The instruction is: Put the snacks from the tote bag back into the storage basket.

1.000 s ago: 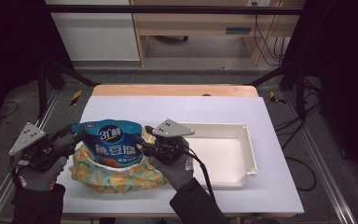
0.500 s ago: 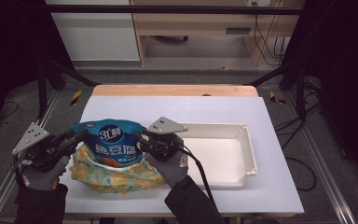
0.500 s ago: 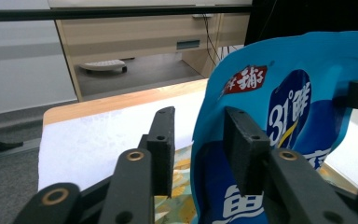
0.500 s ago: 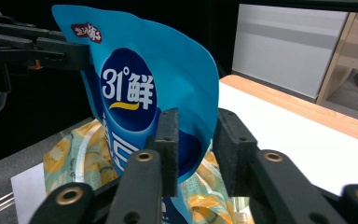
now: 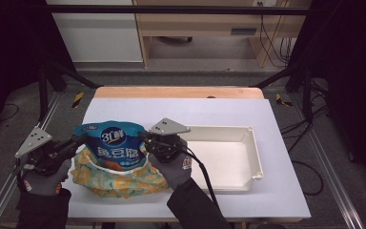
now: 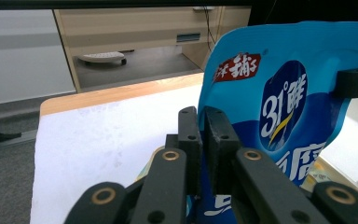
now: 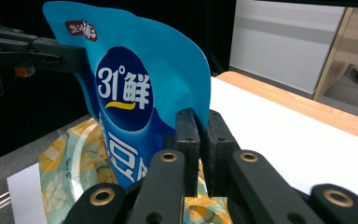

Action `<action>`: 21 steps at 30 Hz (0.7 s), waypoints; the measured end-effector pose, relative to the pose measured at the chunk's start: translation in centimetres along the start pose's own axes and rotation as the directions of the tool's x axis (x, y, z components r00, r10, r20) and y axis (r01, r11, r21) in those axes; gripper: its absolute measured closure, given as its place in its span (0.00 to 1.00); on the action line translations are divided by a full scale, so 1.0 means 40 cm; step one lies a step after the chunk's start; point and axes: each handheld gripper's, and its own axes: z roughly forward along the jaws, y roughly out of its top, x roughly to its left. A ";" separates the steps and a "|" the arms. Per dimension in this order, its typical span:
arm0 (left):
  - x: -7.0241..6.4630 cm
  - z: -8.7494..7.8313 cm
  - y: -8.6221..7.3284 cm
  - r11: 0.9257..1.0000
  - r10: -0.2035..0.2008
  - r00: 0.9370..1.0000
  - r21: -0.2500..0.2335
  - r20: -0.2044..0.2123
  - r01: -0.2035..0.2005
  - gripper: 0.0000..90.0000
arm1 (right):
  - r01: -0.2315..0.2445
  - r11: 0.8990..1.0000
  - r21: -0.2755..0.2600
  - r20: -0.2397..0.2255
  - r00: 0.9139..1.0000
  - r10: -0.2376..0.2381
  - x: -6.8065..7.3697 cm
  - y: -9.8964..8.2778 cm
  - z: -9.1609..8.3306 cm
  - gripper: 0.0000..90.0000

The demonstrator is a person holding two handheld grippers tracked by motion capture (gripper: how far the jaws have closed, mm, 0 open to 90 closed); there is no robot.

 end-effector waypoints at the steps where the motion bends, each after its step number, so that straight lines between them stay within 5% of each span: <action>1: 0.000 0.000 0.000 1.000 0.000 1.000 0.000 -0.001 0.000 0.96 | -0.001 1.000 0.001 0.000 1.000 0.001 0.000 0.000 0.001 0.96; 21: -0.006 -0.008 0.000 1.000 -0.002 1.000 -0.026 -0.022 0.002 1.00 | 0.025 1.000 0.002 0.026 0.999 -0.025 0.015 0.009 0.004 1.00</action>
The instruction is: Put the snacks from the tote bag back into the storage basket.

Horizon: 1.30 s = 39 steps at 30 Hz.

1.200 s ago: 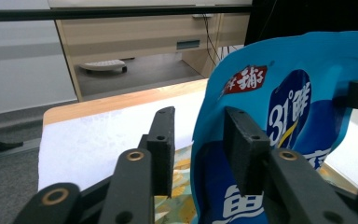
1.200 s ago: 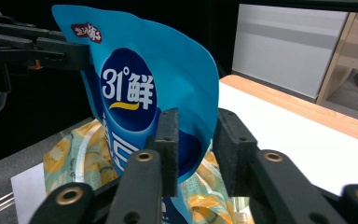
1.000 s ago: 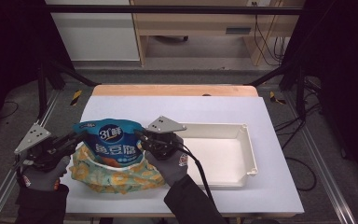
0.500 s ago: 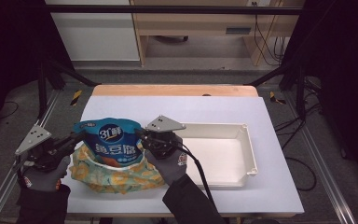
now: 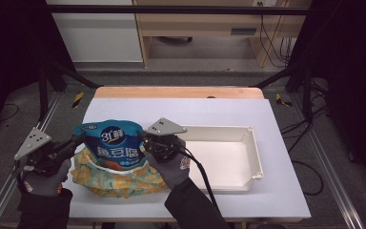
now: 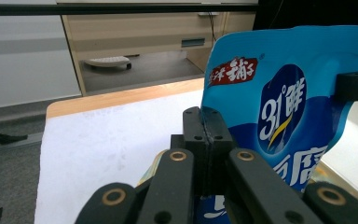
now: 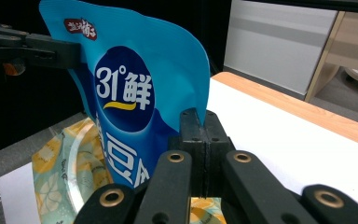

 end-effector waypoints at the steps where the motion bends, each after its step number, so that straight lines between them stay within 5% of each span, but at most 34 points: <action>1: -0.001 -0.003 0.002 1.000 0.000 1.000 -0.009 -0.001 0.000 1.00 | 0.004 1.000 -0.005 0.000 1.000 -0.004 0.002 0.003 -0.003 1.00; 39: -0.022 -0.053 0.108 0.996 0.024 1.000 -0.090 -0.010 -0.025 1.00 | 0.059 0.994 -0.090 0.001 0.998 -0.060 0.015 0.109 -0.061 1.00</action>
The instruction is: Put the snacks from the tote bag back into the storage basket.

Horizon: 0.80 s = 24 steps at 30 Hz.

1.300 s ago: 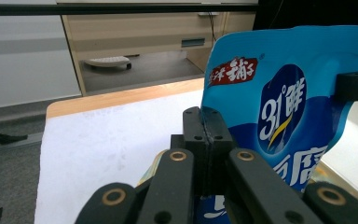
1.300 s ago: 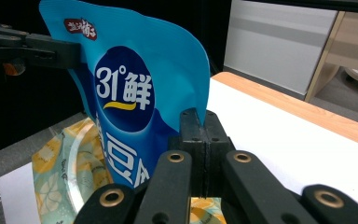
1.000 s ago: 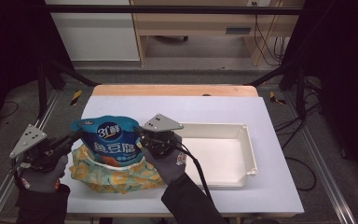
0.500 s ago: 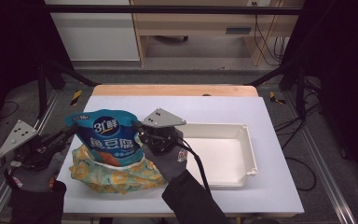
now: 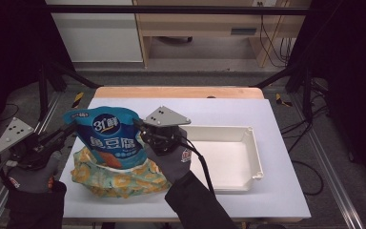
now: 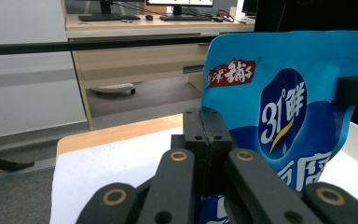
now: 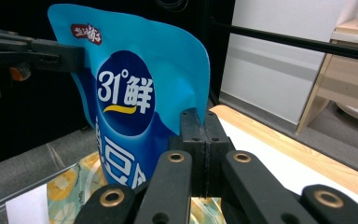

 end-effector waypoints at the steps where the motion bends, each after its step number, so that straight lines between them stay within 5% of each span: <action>1: 0.001 0.000 0.004 1.000 0.000 1.000 0.000 0.000 0.000 1.00 | -0.001 1.000 -0.004 0.001 1.000 0.001 0.000 0.002 0.000 1.00; 24: -0.007 -0.032 0.103 0.999 0.037 0.999 -0.039 -0.007 -0.038 1.00 | 0.043 0.998 -0.055 -0.013 0.999 -0.044 0.002 0.096 -0.031 1.00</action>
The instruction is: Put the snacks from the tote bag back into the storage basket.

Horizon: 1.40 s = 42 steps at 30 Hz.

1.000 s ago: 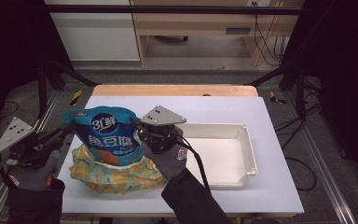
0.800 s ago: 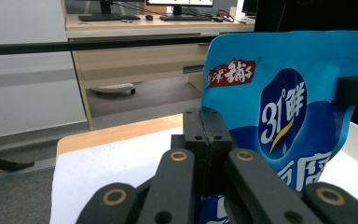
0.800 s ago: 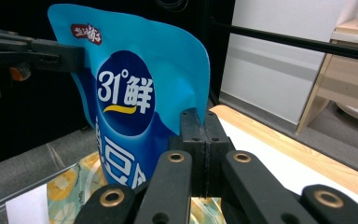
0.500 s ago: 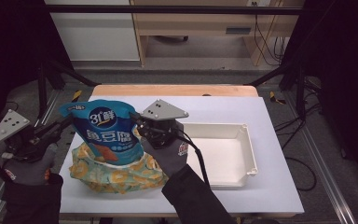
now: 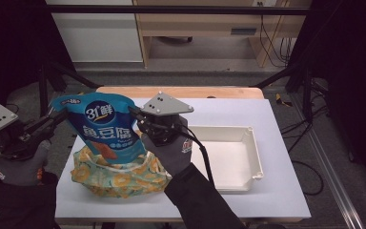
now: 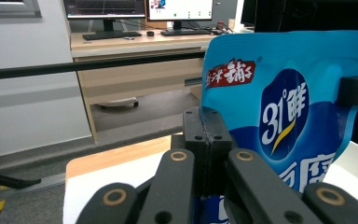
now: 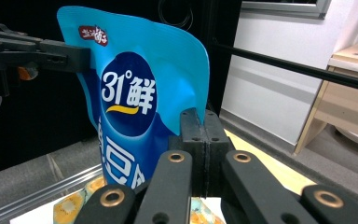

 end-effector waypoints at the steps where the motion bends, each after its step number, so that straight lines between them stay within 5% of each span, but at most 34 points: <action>1: -0.001 -0.003 0.004 1.000 0.000 1.000 -0.003 0.002 0.000 1.00 | 0.001 1.000 -0.001 0.001 1.000 -0.001 0.000 0.003 -0.001 1.00; 20: -0.038 -0.022 0.053 0.999 0.022 1.000 -0.034 0.013 -0.022 1.00 | 0.032 0.999 -0.029 0.015 0.999 -0.032 -0.004 0.052 -0.047 1.00; 42: -0.127 0.040 0.040 0.999 0.040 0.995 -0.015 0.086 -0.039 1.00 | 0.012 1.000 -0.010 0.062 0.998 -0.011 -0.069 0.008 -0.134 1.00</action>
